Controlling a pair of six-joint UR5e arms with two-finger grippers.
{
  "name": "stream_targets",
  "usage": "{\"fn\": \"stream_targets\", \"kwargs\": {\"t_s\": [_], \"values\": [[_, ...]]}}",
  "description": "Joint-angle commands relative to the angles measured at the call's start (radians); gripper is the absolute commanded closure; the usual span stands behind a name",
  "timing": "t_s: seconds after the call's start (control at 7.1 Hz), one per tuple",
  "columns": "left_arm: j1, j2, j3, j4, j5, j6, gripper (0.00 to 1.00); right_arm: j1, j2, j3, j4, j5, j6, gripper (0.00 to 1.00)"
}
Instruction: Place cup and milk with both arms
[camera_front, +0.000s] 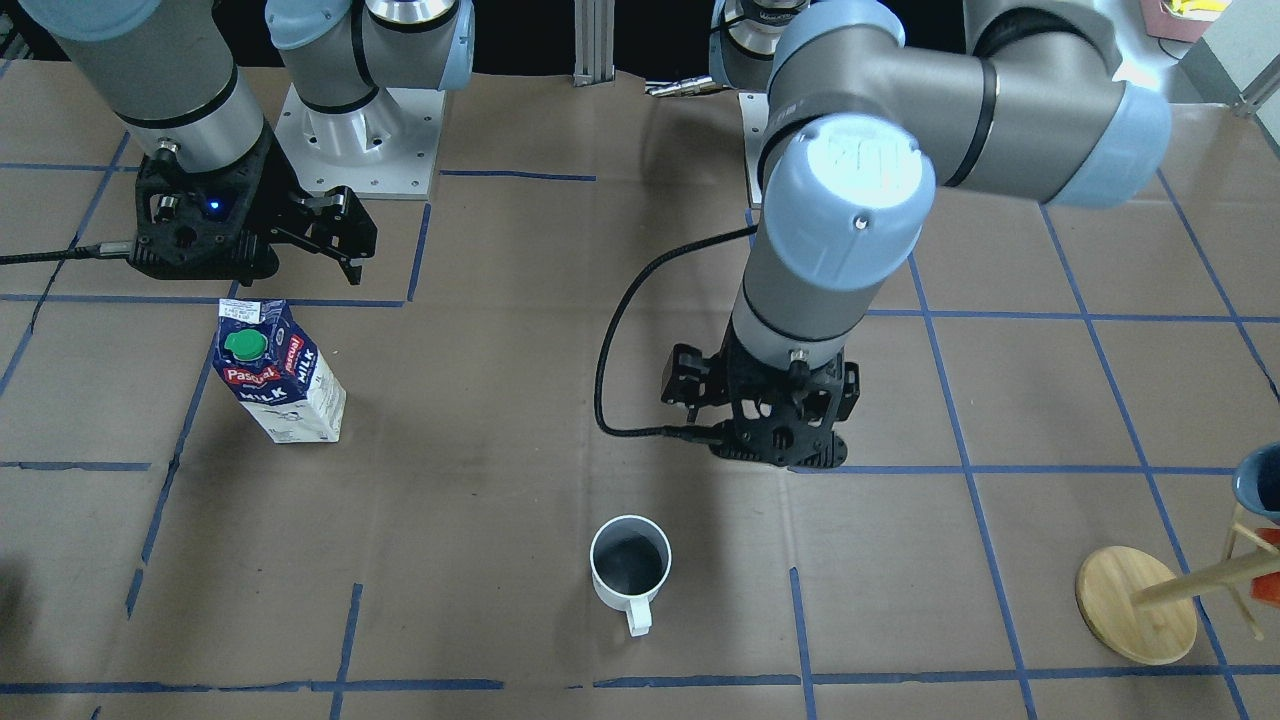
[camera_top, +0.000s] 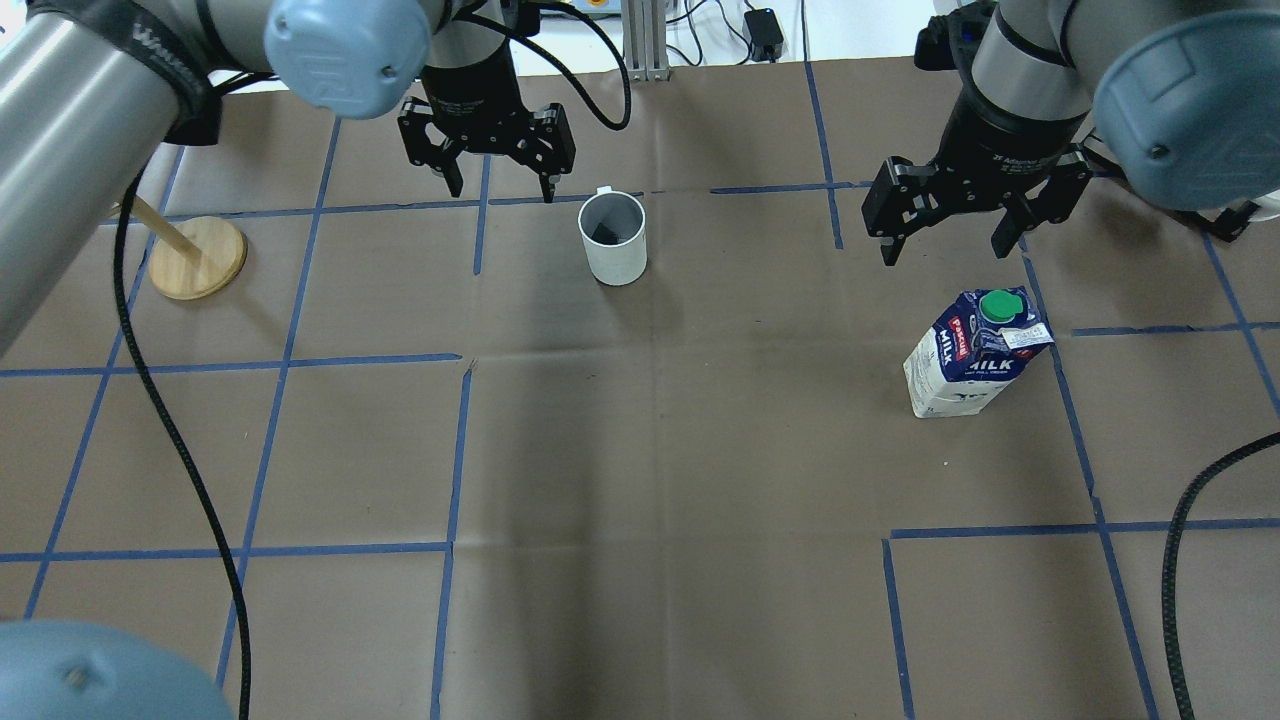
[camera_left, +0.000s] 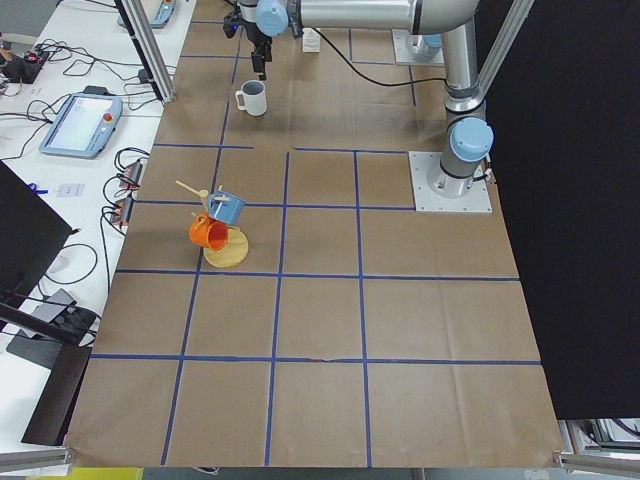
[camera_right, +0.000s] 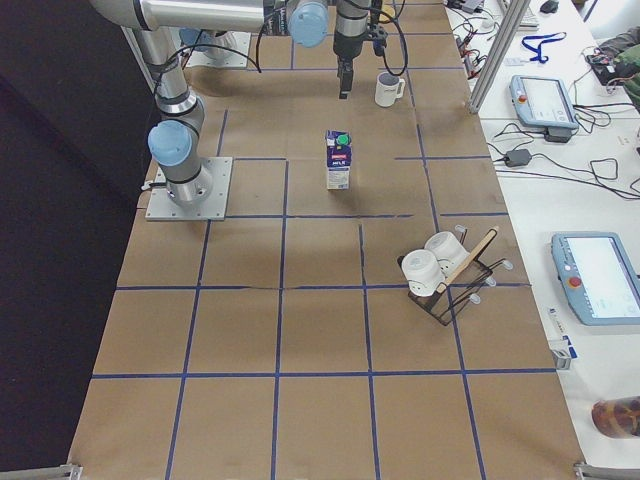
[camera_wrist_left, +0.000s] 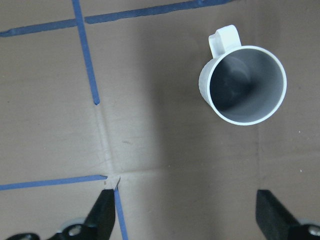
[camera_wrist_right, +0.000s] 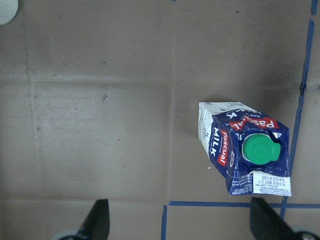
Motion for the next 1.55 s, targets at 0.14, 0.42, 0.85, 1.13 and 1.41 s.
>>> {"fn": "stream_targets", "kwargs": {"t_s": [0.14,0.42,0.85,1.13,1.41], "values": [[0.101,0.291,-0.289,-0.018,-0.003,0.025,0.00,-0.177,-0.122,0.139,-0.052,-0.002,-0.193,0.00],[0.107,0.350,-0.326,-0.012,-0.006,0.025,0.00,-0.221,-0.133,0.170,-0.125,0.005,-0.263,0.00],[0.114,0.326,-0.339,-0.013,-0.020,0.017,0.00,-0.219,-0.123,0.252,-0.287,0.011,-0.258,0.00],[0.115,0.341,-0.317,-0.013,-0.020,0.020,0.00,-0.213,-0.060,0.254,-0.339,0.047,-0.255,0.00],[0.115,0.332,-0.336,-0.013,-0.023,0.008,0.00,-0.213,-0.005,0.256,-0.364,0.047,-0.255,0.00]]}}
